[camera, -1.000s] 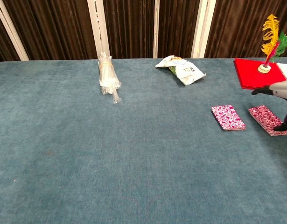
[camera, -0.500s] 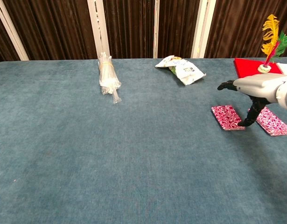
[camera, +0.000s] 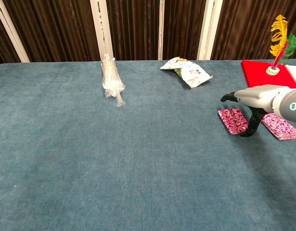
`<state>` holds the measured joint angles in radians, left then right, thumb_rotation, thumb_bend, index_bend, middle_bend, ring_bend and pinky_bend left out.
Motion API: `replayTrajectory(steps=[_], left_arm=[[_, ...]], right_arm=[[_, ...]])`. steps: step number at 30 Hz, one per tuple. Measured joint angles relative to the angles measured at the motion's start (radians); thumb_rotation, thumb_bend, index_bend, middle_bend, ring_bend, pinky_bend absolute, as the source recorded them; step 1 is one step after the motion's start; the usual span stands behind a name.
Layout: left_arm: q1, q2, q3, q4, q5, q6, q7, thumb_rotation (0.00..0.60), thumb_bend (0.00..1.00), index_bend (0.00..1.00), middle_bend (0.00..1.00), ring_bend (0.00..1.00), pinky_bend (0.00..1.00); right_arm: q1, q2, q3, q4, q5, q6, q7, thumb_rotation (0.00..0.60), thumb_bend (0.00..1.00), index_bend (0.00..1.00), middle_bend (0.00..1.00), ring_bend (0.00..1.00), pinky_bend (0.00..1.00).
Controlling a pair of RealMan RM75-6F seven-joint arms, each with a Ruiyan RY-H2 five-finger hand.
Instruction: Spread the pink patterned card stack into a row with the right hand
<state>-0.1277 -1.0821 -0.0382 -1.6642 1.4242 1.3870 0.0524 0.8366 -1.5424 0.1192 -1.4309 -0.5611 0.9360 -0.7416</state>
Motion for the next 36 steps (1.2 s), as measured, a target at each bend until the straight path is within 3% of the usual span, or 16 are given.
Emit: replayTrajectory(steps=[16, 25, 36], left_arm=[[0.0, 0.001, 0.0, 0.001, 0.0, 0.0, -0.002, 0.6, 0.0, 0.0, 0.0, 0.0, 0.0], [0.0, 0.0, 0.001, 0.0, 0.002, 0.001, -0.002, 0.6, 0.0, 0.0, 0.0, 0.0, 0.0], [0.001, -0.002, 0.002, 0.0, 0.007, 0.007, 0.001, 0.6, 0.0, 0.0, 0.0, 0.0, 0.0]], right_arm=[[0.006, -0.019, -0.004, 0.034, 0.015, -0.003, 0.012, 0.6, 0.26, 0.37, 0.33, 0.11, 0.0], [-0.003, -0.004, -0.004, 0.003, -0.034, 0.021, 0.035, 0.6, 0.26, 0.39, 0.35, 0.12, 0.0], [0.01, 0.043, 0.019, -0.148, -0.074, 0.092, 0.007, 0.6, 0.26, 0.39, 0.35, 0.12, 0.0]])
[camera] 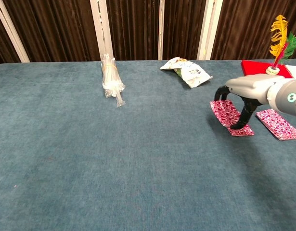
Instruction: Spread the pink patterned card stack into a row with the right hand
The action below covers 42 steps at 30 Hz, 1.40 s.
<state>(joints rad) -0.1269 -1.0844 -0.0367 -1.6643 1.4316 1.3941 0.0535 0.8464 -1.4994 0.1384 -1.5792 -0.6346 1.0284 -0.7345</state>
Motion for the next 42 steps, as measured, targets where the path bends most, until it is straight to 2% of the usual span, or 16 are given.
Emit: replayTrajectory(steps=[8, 11, 14, 16, 18, 21, 27, 31, 35, 38, 42], left_arm=[[-0.003, -0.001, -0.001, 0.006, -0.005, -0.007, -0.001, 0.6, 0.0, 0.0, 0.0, 0.0, 0.0], [-0.005, -0.002, -0.005, 0.008, -0.015, -0.012, -0.003, 0.6, 0.0, 0.0, 0.0, 0.0, 0.0], [-0.006, -0.001, -0.008, 0.009, -0.02, -0.015, -0.008, 0.6, 0.0, 0.0, 0.0, 0.0, 0.0], [-0.007, 0.0, -0.008, 0.009, -0.018, -0.015, -0.008, 0.6, 0.0, 0.0, 0.0, 0.0, 0.0], [-0.008, 0.0, -0.007, 0.01, -0.015, -0.015, -0.006, 0.6, 0.0, 0.0, 0.0, 0.0, 0.0], [-0.008, -0.002, -0.006, 0.011, -0.011, -0.015, -0.005, 0.6, 0.0, 0.0, 0.0, 0.0, 0.0], [-0.009, -0.004, -0.006, 0.013, -0.013, -0.013, -0.001, 0.6, 0.0, 0.0, 0.0, 0.0, 0.0], [-0.007, -0.005, -0.008, 0.015, -0.015, -0.009, 0.0, 0.6, 0.0, 0.0, 0.0, 0.0, 0.0], [-0.004, -0.006, -0.008, 0.017, -0.015, -0.003, 0.001, 0.6, 0.0, 0.0, 0.0, 0.0, 0.0], [-0.003, -0.008, -0.007, 0.02, -0.011, 0.002, 0.006, 0.6, 0.0, 0.0, 0.0, 0.0, 0.0], [0.0, -0.011, -0.001, 0.021, -0.001, 0.006, 0.017, 0.6, 0.0, 0.0, 0.0, 0.0, 0.0]], right_arm=[[0.031, -0.042, 0.008, -0.048, 0.018, 0.029, -0.054, 0.6, 0.26, 0.39, 0.35, 0.12, 0.0], [0.042, -0.074, 0.005, -0.043, 0.027, 0.038, -0.072, 0.6, 0.26, 0.31, 0.33, 0.11, 0.0], [0.05, -0.102, 0.001, -0.032, 0.036, 0.047, -0.089, 0.6, 0.26, 0.18, 0.22, 0.05, 0.0], [0.055, -0.119, -0.003, -0.021, 0.045, 0.052, -0.102, 0.6, 0.26, 0.08, 0.1, 0.01, 0.0], [0.058, -0.132, -0.008, -0.016, 0.055, 0.059, -0.114, 0.6, 0.26, 0.02, 0.04, 0.0, 0.0], [0.059, -0.141, -0.016, -0.017, 0.056, 0.073, -0.128, 0.6, 0.26, 0.0, 0.0, 0.0, 0.0], [0.055, -0.143, -0.031, -0.05, 0.049, 0.112, -0.155, 0.6, 0.26, 0.0, 0.0, 0.0, 0.0], [0.042, -0.111, -0.044, -0.097, 0.027, 0.146, -0.161, 0.6, 0.26, 0.0, 0.0, 0.0, 0.0], [0.008, -0.039, -0.068, -0.161, -0.031, 0.193, -0.147, 0.6, 0.26, 0.0, 0.0, 0.0, 0.0], [-0.037, 0.038, -0.1, -0.214, -0.096, 0.239, -0.114, 0.6, 0.26, 0.0, 0.0, 0.0, 0.0], [-0.13, 0.153, -0.167, -0.284, -0.226, 0.307, -0.009, 0.6, 0.26, 0.0, 0.0, 0.0, 0.0]])
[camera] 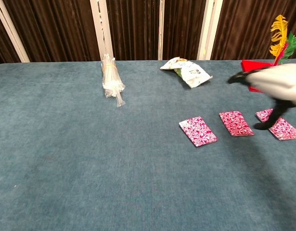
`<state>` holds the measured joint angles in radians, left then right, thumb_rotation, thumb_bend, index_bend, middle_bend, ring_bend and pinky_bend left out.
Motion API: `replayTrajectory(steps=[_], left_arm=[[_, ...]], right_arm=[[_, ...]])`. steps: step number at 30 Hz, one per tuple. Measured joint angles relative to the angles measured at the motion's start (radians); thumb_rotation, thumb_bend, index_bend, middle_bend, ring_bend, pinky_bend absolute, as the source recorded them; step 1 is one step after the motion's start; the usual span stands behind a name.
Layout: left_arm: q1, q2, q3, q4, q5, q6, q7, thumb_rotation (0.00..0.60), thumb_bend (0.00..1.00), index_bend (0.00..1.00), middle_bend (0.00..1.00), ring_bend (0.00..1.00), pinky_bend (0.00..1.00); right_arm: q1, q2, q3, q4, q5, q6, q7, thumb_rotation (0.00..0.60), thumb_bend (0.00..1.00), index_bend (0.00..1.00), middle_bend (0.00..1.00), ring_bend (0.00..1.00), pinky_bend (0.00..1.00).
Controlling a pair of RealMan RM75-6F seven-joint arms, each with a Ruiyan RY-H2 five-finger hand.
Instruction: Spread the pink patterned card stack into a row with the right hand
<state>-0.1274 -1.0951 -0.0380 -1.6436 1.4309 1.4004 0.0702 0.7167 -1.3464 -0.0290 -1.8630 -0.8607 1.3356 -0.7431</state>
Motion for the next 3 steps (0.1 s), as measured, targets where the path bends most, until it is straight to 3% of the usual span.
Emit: replayTrajectory(steps=[3], left_arm=[[0.004, -0.005, 0.004, -0.001, 0.011, 0.013, 0.013, 0.6, 0.0, 0.0, 0.0, 0.0, 0.0]], right_arm=[[-0.08, 0.07, -0.057, -0.022, -0.125, 0.067, 0.102, 0.6, 0.26, 0.0, 0.0, 0.0, 0.0]])
